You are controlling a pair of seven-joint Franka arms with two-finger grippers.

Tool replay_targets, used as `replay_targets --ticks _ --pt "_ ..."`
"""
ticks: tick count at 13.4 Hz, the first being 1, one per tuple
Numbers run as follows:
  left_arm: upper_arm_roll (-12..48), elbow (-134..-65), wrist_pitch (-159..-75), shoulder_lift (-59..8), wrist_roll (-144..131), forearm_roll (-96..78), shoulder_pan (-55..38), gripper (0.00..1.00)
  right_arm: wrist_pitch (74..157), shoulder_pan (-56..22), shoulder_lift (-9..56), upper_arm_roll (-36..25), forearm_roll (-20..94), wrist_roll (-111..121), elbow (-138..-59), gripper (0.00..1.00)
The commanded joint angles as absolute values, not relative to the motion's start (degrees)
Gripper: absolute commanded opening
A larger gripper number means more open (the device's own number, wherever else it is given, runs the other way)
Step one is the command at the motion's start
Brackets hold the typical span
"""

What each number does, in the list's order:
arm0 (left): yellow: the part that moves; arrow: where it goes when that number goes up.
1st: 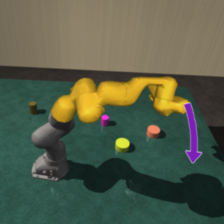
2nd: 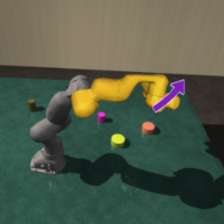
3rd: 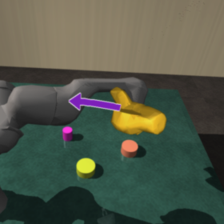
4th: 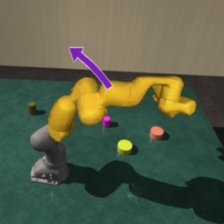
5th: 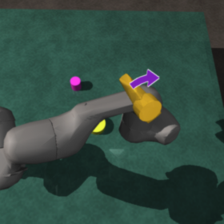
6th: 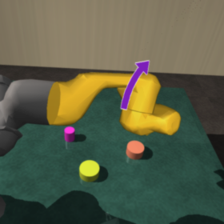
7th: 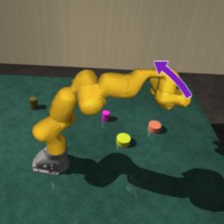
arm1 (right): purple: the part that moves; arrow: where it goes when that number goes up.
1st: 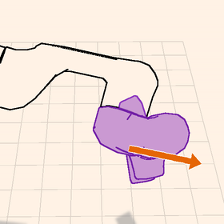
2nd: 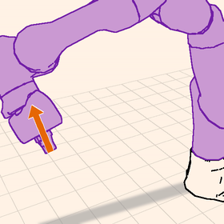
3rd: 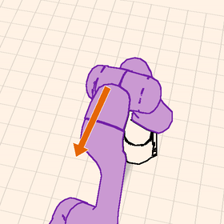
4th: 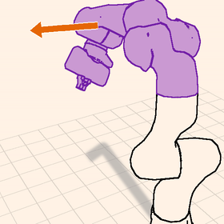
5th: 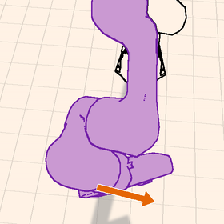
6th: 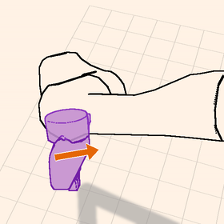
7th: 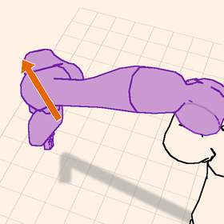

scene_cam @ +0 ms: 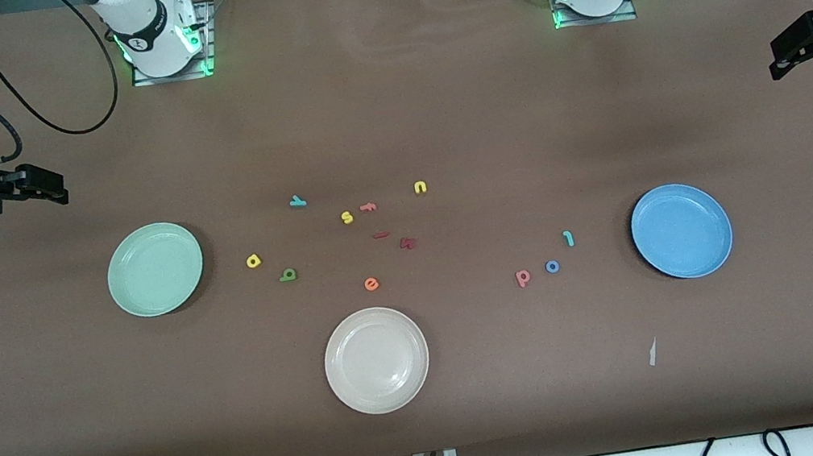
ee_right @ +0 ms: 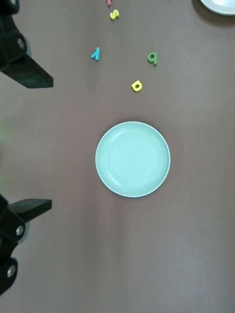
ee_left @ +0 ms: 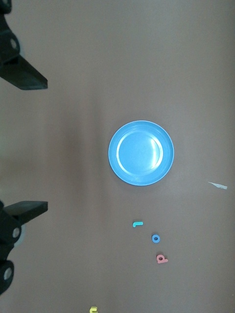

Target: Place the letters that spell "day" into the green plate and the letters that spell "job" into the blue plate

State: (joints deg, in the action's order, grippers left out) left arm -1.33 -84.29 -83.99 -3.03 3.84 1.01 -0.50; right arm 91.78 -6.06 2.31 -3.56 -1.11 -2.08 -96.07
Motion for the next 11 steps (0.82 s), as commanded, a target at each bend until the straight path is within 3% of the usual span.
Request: replay_targets --ticks 1,11 --pt "-0.88 -82.44 -82.79 -3.69 3.52 1.93 -1.05 1.0 92.72 -5.98 1.85 -3.43 -2.02 -2.37 -96.5 1.0" --pt "-0.18 -82.79 -83.5 -3.34 4.31 -2.72 -0.27 1.0 93.95 -5.89 3.25 -3.51 -1.23 -2.11 -96.33 1.0"
